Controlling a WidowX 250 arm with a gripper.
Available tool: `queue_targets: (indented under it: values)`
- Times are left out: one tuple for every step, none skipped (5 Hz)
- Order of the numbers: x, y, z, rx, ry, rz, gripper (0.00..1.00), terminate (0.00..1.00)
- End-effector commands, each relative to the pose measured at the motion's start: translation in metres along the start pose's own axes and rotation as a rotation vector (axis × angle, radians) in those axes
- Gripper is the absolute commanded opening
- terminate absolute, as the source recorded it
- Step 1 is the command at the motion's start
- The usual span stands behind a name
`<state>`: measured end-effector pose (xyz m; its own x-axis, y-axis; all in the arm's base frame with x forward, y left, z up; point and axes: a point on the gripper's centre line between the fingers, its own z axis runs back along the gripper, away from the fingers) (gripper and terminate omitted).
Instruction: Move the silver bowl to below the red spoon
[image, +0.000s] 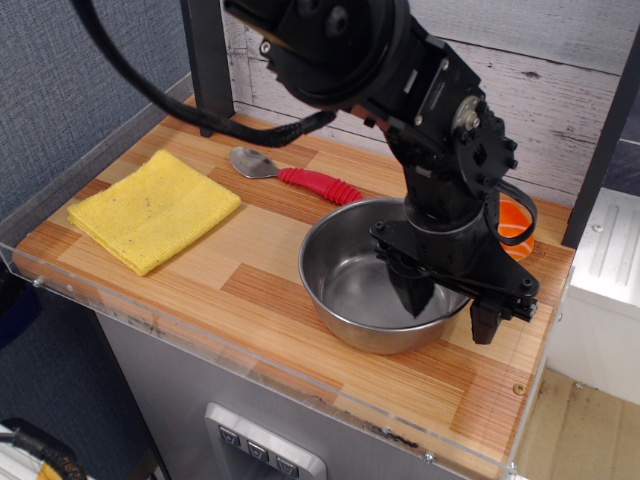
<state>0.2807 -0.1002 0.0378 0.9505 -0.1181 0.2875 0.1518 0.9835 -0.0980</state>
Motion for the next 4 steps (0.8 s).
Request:
queue_targets:
  values:
    - [0.004, 0.008, 0.023, -0.043, -0.046, 0.021, 1.0, 0.0]
    - [0.017, 0.008, 0.049, -0.085, -0.107, 0.044, 1.0, 0.0]
    - [0.028, 0.003, 0.083, -0.104, -0.159, 0.053, 1.0, 0.0]
    - [0.026, 0.011, 0.127, -0.093, -0.21, 0.101, 1.0, 0.0]
